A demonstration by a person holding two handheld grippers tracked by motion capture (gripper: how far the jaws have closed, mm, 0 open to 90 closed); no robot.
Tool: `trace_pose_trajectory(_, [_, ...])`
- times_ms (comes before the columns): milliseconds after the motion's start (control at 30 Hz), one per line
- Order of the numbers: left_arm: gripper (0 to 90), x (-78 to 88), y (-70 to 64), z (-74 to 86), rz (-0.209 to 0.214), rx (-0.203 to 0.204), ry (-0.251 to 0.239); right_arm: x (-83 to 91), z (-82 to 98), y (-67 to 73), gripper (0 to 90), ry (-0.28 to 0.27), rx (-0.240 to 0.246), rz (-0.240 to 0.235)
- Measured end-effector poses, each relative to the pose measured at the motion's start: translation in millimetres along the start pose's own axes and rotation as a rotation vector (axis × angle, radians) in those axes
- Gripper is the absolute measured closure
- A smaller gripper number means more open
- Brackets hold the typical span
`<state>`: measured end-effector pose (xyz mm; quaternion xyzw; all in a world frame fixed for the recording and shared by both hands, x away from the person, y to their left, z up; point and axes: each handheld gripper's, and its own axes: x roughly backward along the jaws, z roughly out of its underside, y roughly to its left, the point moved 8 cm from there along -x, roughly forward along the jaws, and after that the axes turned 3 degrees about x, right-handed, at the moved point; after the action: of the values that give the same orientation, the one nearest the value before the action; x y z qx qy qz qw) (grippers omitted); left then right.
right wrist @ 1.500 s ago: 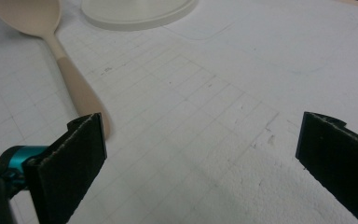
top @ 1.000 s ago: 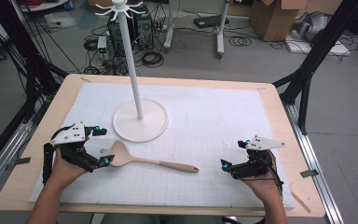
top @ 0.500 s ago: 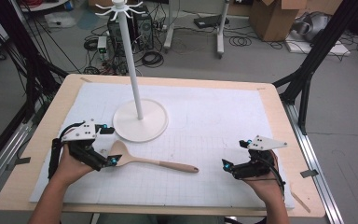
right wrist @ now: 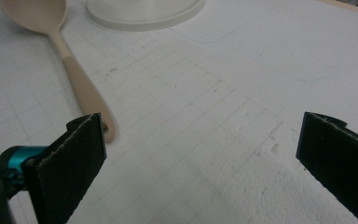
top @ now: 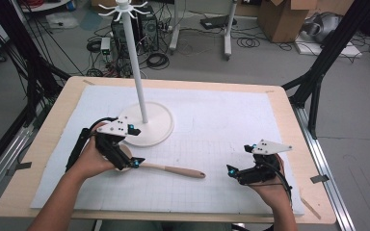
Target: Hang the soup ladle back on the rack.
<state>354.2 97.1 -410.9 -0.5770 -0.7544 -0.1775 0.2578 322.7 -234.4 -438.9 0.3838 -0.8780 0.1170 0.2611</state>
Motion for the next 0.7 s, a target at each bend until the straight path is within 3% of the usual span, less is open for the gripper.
trace_pose_trajectory(267, [1.8,-31.8,-9.4,-0.2,0.052,-0.030,0.096,-2.8,2.1,-0.6,0.2,0.010,-0.006,-0.005])
trace_pose_trajectory(367, [2.4,-43.3,-10.7,0.9,0.048,-0.034,0.142,-2.8,2.9,-1.0,0.2,0.014,-0.009,-0.004])
trace_pose_trajectory(700, [17.2,-72.2,-21.2,3.4,0.107,-0.049,0.237,-0.4,1.7,-1.7,0.1,0.000,-0.014,-0.004])
